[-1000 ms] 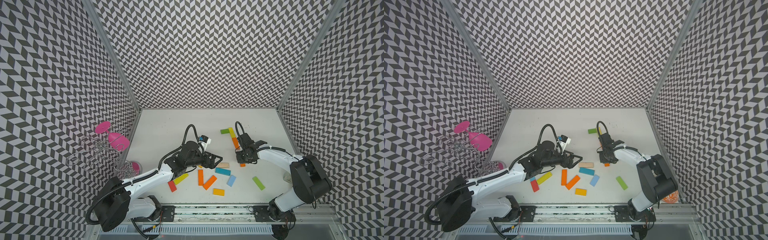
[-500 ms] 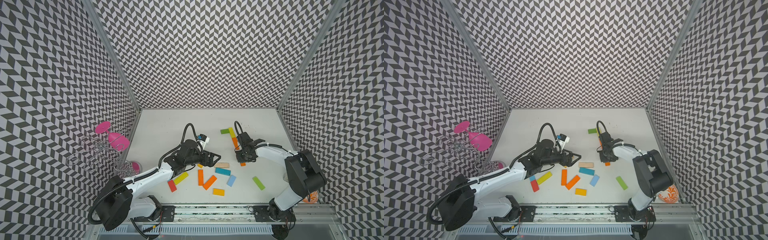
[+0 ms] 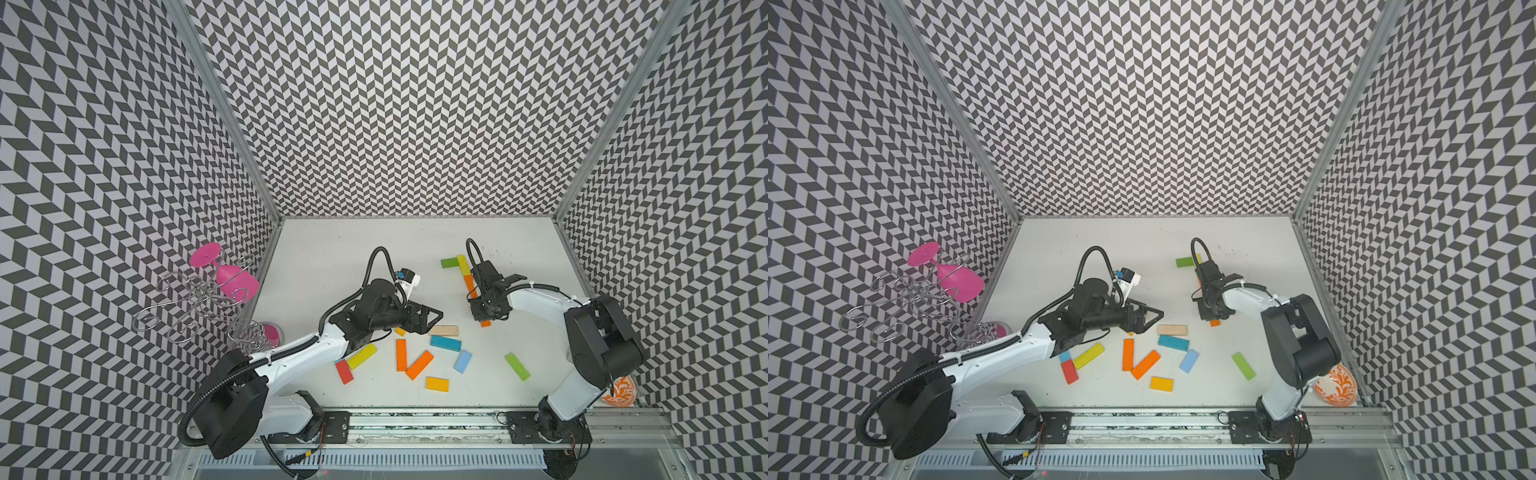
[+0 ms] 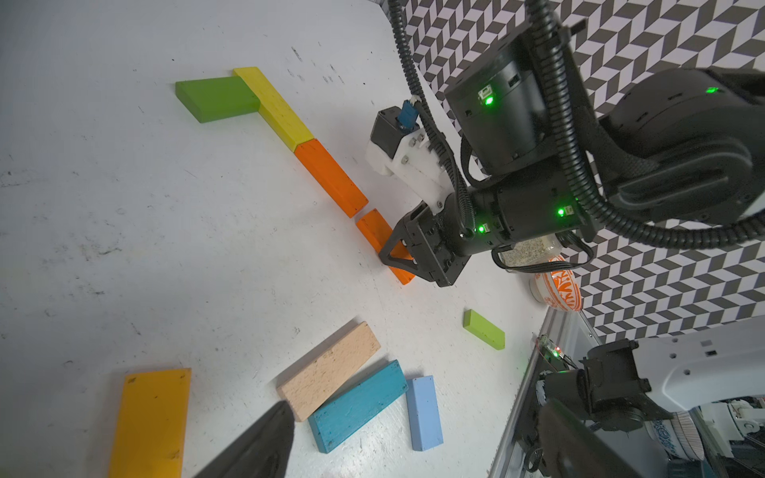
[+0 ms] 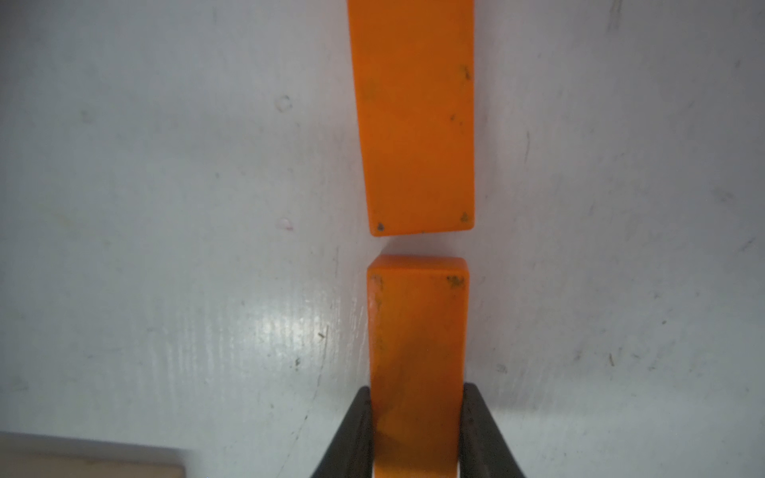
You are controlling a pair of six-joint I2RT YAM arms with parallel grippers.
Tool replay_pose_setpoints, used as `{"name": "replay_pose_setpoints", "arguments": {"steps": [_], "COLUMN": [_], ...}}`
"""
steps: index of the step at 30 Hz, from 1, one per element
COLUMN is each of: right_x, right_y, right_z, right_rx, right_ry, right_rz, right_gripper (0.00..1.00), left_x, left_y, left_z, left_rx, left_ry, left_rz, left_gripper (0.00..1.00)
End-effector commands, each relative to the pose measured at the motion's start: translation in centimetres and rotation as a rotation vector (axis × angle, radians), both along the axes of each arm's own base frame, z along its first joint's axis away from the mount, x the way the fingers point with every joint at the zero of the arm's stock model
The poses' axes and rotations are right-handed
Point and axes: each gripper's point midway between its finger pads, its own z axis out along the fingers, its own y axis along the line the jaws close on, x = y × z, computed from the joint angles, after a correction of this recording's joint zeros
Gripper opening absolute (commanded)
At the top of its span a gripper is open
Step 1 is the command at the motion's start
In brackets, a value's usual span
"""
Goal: Assemble a giraffe with building blocks
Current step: Assemble the building block at the center of the board.
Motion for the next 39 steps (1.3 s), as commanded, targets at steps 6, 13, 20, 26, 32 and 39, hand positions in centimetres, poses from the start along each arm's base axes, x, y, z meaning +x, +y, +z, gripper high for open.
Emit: {"name": "replay_pose_setpoints", "arguments": {"steps": [6,13,20,26,32,39], "right_x": [1.3,1.3,1.5,1.7,2.0,2.4], "right_y": [-0.2,-0.4,-0.2,-0.1,0.1,0.3], "right_z": [-0.4,-0.3,-0.1,-0.1,0.0,0.0], "right_rx": [-0.021,-0.028,-0.016,-0.009,-0.003,-0.001], "right_ry": [-0.024,-0.027,-0.031,-0.032,-0.037,-0.038], "right_rz": [-0.006,-0.013,-0.017,-0.015,-0.012,-0.01], "right_gripper": [0.34,0.46,0.42,0.32,0.3,0.3], "left_x": [0.1,0.1,0.1,0.1,0.1,0.2], "left_y": [-0.3,-0.2,-0.2,-0.2,-0.2,-0.2], "left_z": [0.7,0.8,0.9,1.0,0.9,1.1], "left_rx": [-0.025,-0.026,-0.028,-0.029,-0.028,-0.029], "left_ry": [-0.02,-0.023,-0.024,-0.026,-0.024,-0.027], "left_rz": [-0.01,-0.011,-0.01,-0.01,-0.01,-0.009], "left_gripper": [0.93,0.93,0.93,0.93,0.93,0.93]}}
